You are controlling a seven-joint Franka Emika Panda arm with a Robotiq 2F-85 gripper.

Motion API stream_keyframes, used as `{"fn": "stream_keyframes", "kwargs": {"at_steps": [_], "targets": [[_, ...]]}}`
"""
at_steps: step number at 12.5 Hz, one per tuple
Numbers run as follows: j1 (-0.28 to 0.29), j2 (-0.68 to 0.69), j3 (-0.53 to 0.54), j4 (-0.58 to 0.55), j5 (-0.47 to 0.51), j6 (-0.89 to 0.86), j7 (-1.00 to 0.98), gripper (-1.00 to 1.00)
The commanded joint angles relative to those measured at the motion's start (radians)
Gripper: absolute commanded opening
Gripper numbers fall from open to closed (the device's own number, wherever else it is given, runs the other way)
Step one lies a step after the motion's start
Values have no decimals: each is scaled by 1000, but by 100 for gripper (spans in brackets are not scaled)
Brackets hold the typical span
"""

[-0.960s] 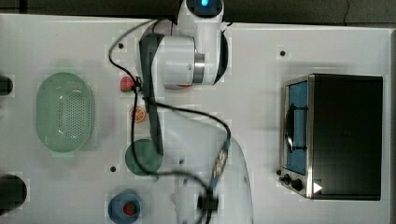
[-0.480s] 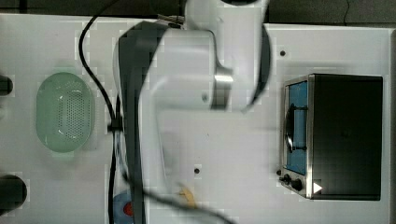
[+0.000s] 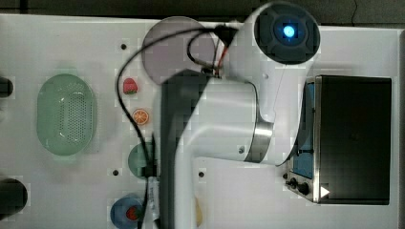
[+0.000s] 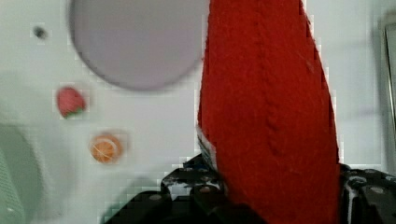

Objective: Pick ketchup from plate and place it on table.

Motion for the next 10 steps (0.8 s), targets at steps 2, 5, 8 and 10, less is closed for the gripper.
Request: {"fn": "stream_keyframes", "kwargs": {"at_steps": [2, 5, 8, 10], "targets": [[-10, 0, -14, -176, 4, 85, 40, 19], [-9, 18, -12, -301, 5, 240, 40, 19], [-9, 73, -12, -382, 6, 377, 41, 19], [-9, 121, -11, -403, 6, 427, 41, 19]]}}
